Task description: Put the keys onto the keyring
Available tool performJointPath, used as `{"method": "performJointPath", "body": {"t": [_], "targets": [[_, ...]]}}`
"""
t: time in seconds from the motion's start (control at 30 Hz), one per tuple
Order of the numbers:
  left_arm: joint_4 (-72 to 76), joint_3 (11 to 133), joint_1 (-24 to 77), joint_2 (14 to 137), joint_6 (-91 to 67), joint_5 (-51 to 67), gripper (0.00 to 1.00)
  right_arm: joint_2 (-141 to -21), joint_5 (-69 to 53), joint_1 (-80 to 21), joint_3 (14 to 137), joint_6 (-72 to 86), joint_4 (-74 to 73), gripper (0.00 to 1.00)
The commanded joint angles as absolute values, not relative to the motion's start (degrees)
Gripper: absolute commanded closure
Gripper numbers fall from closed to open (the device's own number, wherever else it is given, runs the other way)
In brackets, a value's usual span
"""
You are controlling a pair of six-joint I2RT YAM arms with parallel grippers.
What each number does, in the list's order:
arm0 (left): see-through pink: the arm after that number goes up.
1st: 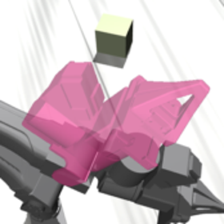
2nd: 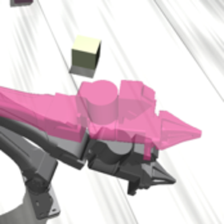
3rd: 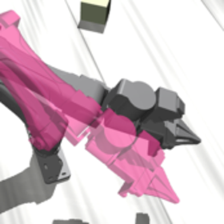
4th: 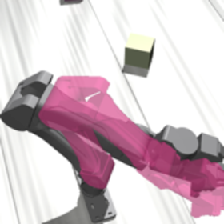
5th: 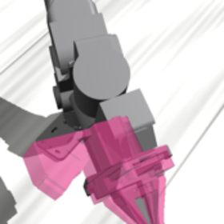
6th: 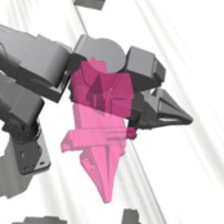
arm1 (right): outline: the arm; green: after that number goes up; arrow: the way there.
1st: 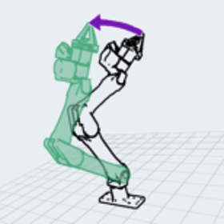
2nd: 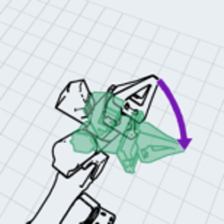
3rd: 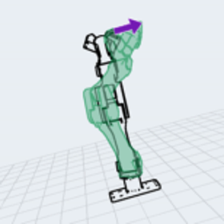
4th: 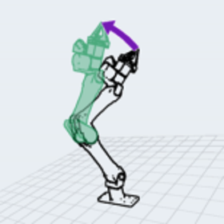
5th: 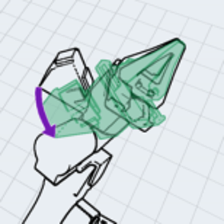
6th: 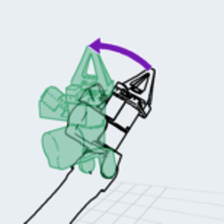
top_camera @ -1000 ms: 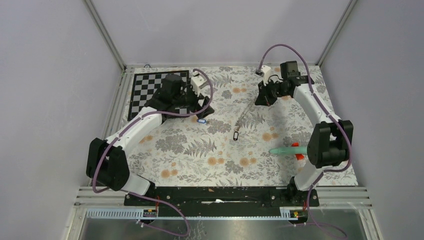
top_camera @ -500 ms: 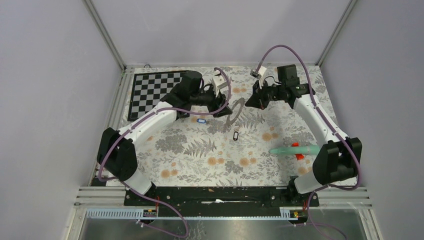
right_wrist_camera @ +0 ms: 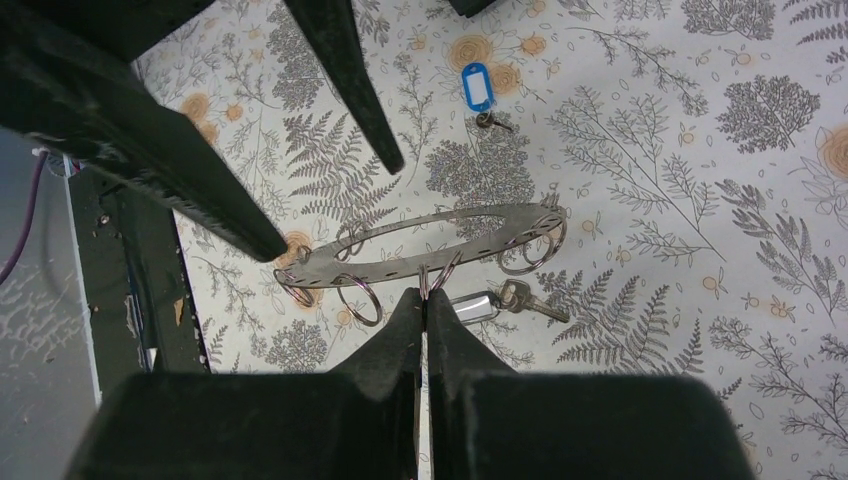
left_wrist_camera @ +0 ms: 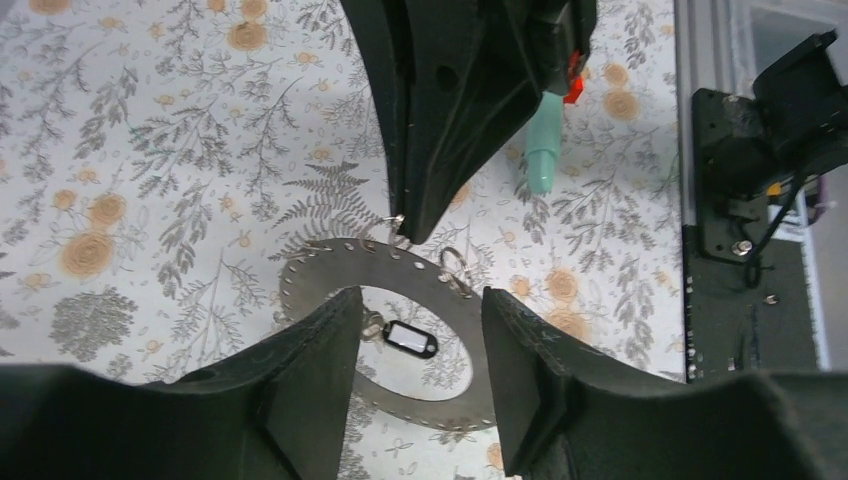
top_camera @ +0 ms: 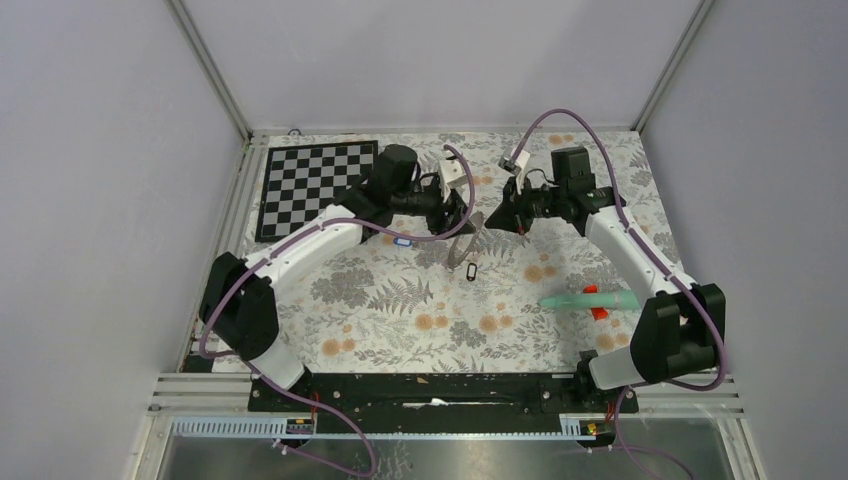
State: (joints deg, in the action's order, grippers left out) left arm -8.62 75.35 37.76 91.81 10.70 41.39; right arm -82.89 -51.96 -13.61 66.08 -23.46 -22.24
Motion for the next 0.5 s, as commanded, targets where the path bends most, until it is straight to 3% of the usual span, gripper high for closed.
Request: {"method": "performJointPath", "body": {"t": [0.0, 0.13, 0.47], "targets": [[-6.3, 76.8, 37.8, 93.0, 18.9, 43.8, 0.5, -79.3, -55.7, -14.8, 65.9, -26.8, -20.1, 1.0], [-11.4, 78.8, 37.9, 93.8, 28.2, 43.8, 0.52, -78.3, -55.0, -15.6, 66.0, -31.4, -22.8, 1.0], [-21.5, 82.7, 37.9, 93.7, 44.7, 43.3, 0.47, -75.9, -55.6, -17.6, 64.0, -37.7, -26.1, 1.0]]}}
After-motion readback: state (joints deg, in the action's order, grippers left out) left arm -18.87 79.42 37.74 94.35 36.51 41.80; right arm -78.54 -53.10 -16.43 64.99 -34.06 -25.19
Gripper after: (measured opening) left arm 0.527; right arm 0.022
